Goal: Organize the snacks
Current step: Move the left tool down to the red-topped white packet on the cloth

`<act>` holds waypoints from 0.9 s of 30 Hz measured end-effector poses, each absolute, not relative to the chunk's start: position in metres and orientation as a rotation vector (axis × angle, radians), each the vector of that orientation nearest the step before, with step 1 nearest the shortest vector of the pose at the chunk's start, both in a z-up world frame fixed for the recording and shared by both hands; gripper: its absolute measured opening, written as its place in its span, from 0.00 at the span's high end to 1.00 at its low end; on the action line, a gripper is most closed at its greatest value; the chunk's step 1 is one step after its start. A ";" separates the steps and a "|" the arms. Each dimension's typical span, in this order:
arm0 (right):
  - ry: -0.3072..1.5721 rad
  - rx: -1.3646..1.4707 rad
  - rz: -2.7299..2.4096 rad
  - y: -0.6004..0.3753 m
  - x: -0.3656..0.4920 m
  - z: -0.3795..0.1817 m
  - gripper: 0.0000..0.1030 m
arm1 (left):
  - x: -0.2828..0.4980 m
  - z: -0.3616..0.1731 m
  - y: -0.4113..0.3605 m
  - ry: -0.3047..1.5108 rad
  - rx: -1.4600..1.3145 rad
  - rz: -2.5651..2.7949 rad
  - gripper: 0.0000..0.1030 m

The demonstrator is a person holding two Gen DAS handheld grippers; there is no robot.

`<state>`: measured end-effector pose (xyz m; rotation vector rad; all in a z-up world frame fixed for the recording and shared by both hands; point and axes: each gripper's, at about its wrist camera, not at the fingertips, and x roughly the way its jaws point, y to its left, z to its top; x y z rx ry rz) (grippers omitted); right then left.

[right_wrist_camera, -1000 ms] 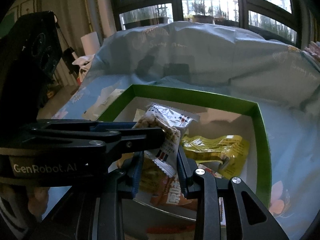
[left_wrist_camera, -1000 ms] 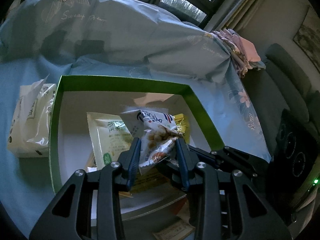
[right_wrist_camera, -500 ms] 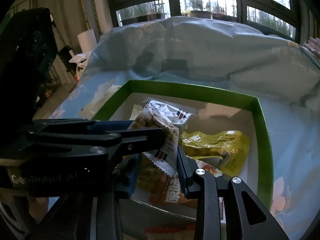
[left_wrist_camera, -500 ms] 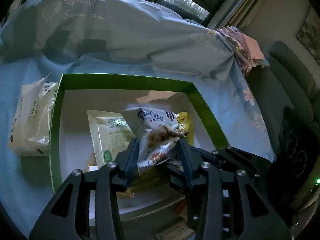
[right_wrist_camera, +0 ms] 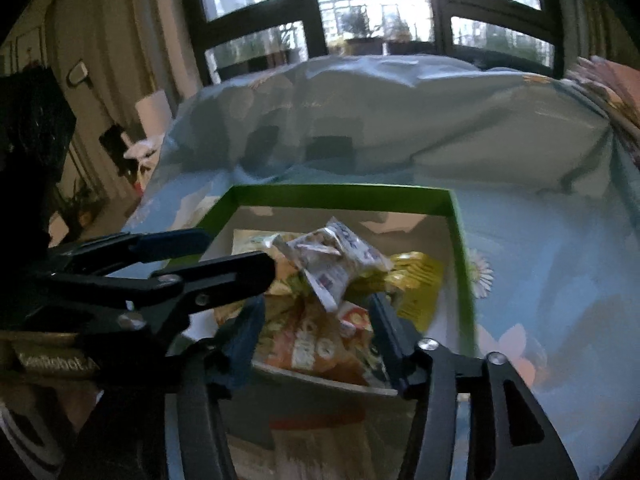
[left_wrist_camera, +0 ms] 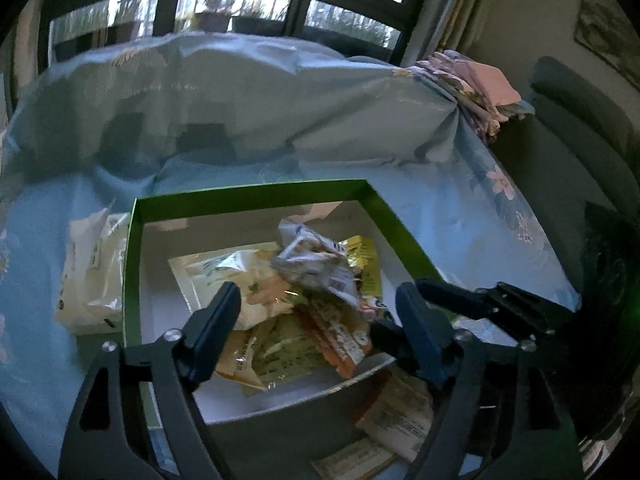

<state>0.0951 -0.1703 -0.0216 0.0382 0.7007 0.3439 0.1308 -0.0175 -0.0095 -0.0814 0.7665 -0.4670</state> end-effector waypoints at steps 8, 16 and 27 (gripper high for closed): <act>0.694 0.197 0.328 -0.224 0.057 -0.019 0.34 | 0.109 -0.003 -0.023 0.797 -0.112 -0.532 0.16; 0.809 0.337 0.356 -0.261 0.030 -0.064 0.34 | 0.079 -0.017 -0.036 0.943 -0.218 -0.684 0.16; 0.875 0.232 0.425 -0.245 -0.004 -0.091 0.34 | 0.070 -0.078 -0.038 1.196 -0.385 -0.727 0.17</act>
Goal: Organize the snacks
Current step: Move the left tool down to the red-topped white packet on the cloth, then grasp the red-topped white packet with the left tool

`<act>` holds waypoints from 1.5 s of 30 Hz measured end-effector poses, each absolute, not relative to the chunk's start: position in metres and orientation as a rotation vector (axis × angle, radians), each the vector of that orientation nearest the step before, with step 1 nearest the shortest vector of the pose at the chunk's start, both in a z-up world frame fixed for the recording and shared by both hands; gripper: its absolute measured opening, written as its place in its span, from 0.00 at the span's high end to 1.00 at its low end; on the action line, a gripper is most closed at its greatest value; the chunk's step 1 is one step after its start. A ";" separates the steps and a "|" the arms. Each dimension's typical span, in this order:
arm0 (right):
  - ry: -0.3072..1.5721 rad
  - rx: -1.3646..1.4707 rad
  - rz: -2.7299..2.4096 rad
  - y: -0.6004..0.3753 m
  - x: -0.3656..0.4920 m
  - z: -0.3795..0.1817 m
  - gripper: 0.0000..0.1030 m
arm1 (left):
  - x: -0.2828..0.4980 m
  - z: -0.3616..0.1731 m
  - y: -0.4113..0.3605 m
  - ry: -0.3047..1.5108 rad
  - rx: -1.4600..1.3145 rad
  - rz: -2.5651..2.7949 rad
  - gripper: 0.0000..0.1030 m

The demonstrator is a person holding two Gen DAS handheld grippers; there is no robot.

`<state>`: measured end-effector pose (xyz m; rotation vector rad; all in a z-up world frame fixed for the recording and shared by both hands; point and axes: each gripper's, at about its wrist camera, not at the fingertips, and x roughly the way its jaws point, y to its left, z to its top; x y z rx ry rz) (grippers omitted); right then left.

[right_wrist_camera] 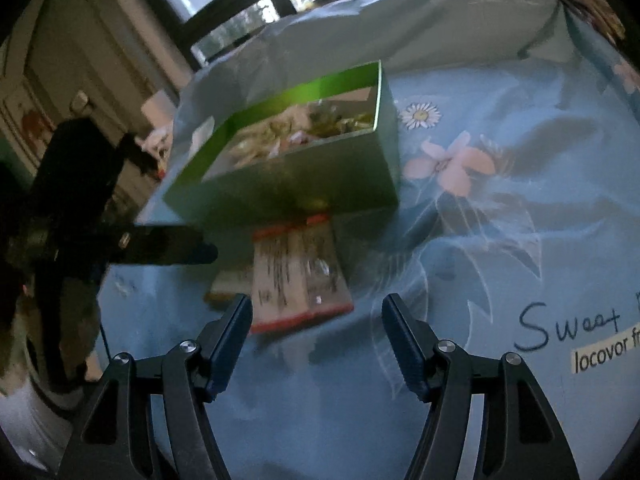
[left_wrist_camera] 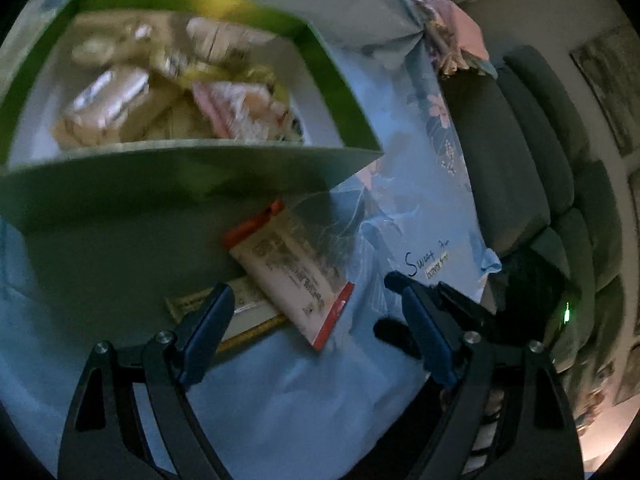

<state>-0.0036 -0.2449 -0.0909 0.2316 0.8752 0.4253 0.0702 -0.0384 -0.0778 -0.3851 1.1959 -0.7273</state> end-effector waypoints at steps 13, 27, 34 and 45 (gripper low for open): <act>0.895 0.003 0.415 -0.214 -0.004 -0.107 0.34 | 0.090 -0.093 -0.044 1.238 -0.438 -0.734 0.17; 0.919 0.133 0.507 -0.224 0.016 -0.111 0.34 | 0.102 -0.106 -0.048 1.261 -0.450 -0.720 0.47; 0.951 0.355 0.632 -0.254 0.036 -0.120 0.34 | 0.109 -0.118 -0.045 1.281 -0.477 -0.704 0.75; 0.958 0.429 0.598 -0.262 0.048 -0.137 0.84 | 0.110 -0.117 -0.042 1.274 -0.480 -0.714 0.78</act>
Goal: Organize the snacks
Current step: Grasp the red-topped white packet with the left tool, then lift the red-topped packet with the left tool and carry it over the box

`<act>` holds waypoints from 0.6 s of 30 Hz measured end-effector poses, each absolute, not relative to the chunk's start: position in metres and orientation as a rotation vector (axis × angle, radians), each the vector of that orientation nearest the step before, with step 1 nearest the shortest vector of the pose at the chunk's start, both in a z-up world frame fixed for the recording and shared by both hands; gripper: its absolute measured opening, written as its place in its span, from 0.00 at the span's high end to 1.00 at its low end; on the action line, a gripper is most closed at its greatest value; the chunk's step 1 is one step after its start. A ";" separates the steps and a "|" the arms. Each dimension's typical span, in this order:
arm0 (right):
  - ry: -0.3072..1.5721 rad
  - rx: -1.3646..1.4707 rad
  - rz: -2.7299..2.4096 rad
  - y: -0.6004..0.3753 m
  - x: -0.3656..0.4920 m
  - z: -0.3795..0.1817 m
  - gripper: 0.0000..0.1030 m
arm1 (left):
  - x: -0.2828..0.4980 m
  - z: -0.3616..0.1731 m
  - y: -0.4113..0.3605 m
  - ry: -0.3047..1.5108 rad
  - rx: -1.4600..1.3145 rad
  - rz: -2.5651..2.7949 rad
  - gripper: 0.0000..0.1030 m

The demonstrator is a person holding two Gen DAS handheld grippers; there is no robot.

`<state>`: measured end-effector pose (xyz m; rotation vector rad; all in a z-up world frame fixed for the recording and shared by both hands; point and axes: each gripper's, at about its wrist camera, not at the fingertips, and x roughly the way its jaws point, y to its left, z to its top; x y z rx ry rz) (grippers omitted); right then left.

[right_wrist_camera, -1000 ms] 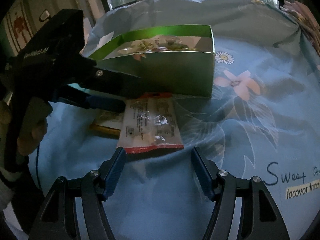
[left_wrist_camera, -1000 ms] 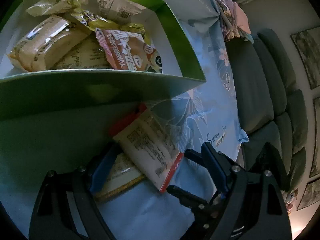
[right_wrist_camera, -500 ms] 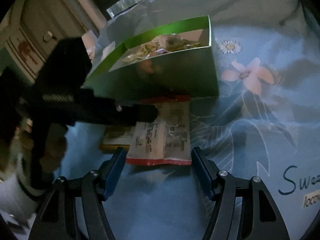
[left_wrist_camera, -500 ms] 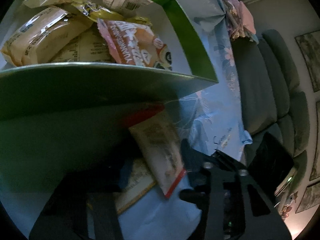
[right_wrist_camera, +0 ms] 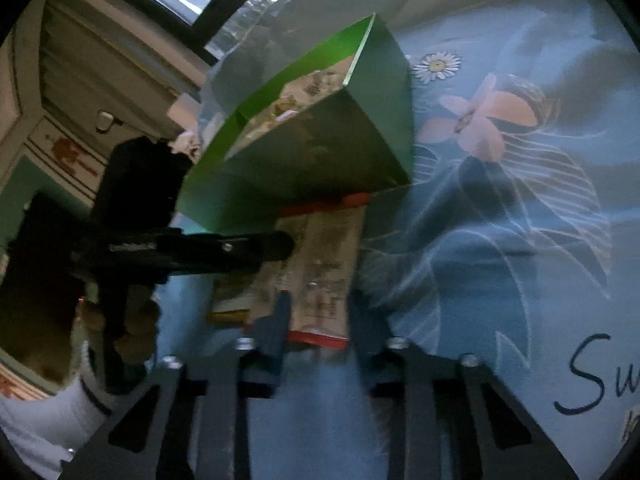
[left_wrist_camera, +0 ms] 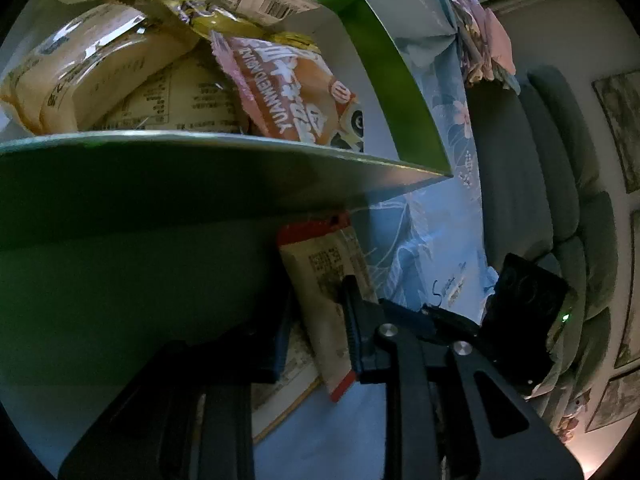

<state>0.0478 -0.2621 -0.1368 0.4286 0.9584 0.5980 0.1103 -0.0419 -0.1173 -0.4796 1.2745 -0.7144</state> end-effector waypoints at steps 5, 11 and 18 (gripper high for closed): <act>0.952 0.371 0.545 -0.266 0.037 -0.131 0.92 | 0.110 -0.116 -0.042 1.259 -0.457 -0.711 0.78; 0.906 0.405 0.536 -0.268 0.026 -0.123 0.95 | 0.105 -0.102 -0.045 1.231 -0.445 -0.724 0.77; 0.827 0.388 0.539 -0.267 0.010 -0.093 0.95 | 0.087 -0.071 -0.044 1.135 -0.405 -0.754 0.77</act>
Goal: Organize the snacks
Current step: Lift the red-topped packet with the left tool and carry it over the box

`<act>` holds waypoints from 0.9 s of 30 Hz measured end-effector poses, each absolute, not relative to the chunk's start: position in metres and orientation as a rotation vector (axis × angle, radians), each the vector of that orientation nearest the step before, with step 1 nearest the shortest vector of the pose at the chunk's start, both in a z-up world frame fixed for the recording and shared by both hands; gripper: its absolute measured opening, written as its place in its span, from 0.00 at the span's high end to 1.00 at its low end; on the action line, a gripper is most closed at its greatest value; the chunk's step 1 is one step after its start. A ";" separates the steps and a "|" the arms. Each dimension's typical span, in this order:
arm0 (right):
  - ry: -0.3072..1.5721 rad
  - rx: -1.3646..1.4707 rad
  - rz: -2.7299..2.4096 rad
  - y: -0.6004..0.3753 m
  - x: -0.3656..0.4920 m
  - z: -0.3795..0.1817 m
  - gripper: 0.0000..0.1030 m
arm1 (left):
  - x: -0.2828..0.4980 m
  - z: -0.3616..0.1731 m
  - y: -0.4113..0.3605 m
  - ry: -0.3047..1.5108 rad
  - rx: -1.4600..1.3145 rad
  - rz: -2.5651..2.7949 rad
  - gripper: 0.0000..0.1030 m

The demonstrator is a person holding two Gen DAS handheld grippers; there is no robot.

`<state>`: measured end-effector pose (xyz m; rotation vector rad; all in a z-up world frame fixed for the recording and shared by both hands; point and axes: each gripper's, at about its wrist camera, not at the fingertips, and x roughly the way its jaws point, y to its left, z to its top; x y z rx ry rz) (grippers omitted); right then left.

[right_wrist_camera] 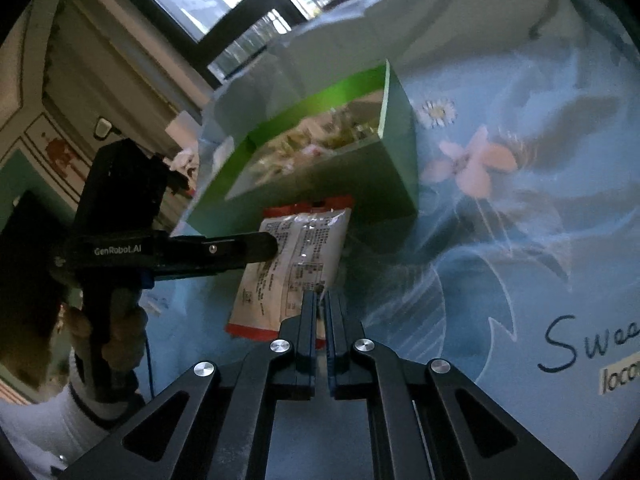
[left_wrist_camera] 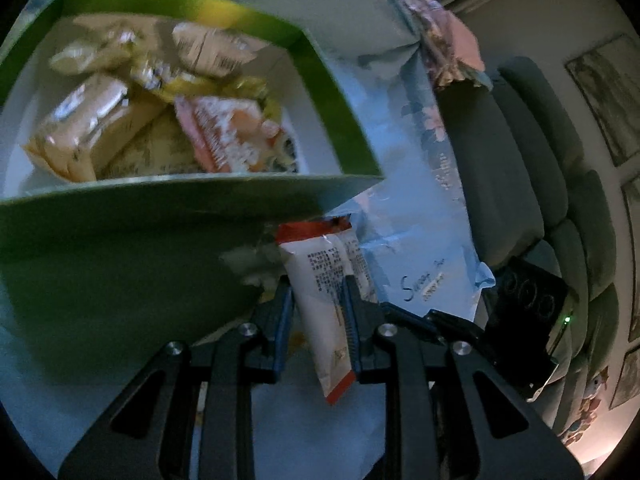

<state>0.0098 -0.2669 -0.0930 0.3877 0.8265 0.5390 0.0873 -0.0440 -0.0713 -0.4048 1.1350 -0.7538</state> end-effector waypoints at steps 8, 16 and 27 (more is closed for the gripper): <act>0.756 0.335 0.571 -0.252 0.015 -0.058 0.95 | 0.080 -0.035 -0.029 1.013 -0.359 -0.731 0.77; 0.692 0.264 0.616 -0.225 0.045 -0.029 0.95 | 0.095 -0.007 -0.003 0.908 -0.353 -0.662 0.77; 0.657 0.180 0.665 -0.192 0.095 -0.005 0.95 | 0.131 0.010 0.025 0.853 -0.392 -0.595 0.77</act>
